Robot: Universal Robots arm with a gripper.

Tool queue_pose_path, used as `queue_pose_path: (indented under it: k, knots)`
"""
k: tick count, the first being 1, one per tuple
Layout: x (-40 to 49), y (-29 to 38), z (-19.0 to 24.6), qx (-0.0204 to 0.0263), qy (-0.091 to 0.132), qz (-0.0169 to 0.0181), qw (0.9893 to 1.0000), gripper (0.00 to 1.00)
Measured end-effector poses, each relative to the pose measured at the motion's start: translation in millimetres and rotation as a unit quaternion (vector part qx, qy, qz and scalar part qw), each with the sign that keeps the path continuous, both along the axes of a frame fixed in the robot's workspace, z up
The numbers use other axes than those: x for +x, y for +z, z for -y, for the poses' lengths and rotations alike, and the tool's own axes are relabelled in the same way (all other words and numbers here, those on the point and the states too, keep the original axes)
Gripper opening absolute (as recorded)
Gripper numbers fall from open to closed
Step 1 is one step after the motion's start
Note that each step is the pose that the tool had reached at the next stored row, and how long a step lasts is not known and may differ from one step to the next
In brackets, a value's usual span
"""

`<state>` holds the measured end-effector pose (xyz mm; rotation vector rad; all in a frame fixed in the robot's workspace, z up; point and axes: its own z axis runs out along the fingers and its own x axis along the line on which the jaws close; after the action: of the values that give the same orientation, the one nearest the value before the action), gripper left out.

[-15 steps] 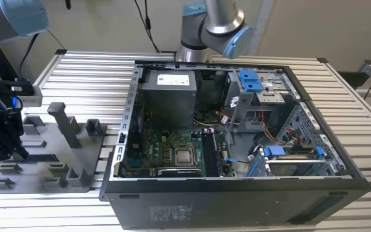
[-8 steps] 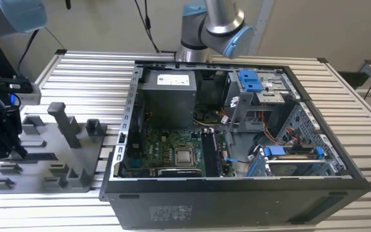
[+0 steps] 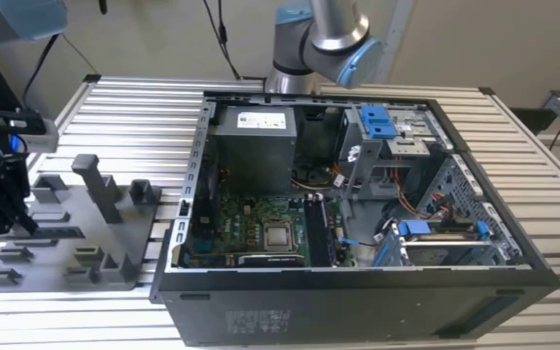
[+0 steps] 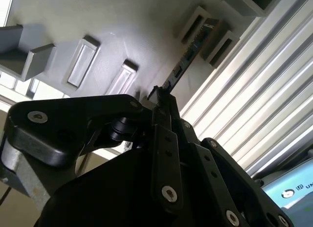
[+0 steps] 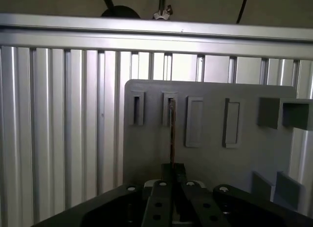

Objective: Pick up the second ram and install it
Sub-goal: 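Pick up the second ram and move it above second insertion slot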

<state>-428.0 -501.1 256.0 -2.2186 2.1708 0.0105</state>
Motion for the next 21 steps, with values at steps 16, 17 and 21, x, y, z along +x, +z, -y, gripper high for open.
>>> queue_pose_path:
  k: [16, 17, 21]
  knots:
    - [0.0, 19.3, 0.0, 0.0, 0.0, 0.0, 1.0, 0.14]
    - [0.0, 20.6, 0.0, 0.0, 0.0, 0.0, 1.0, 0.14]
    - [0.0, 25.9, 0.0, 0.0, 0.0, 0.0, 1.0, 0.14]
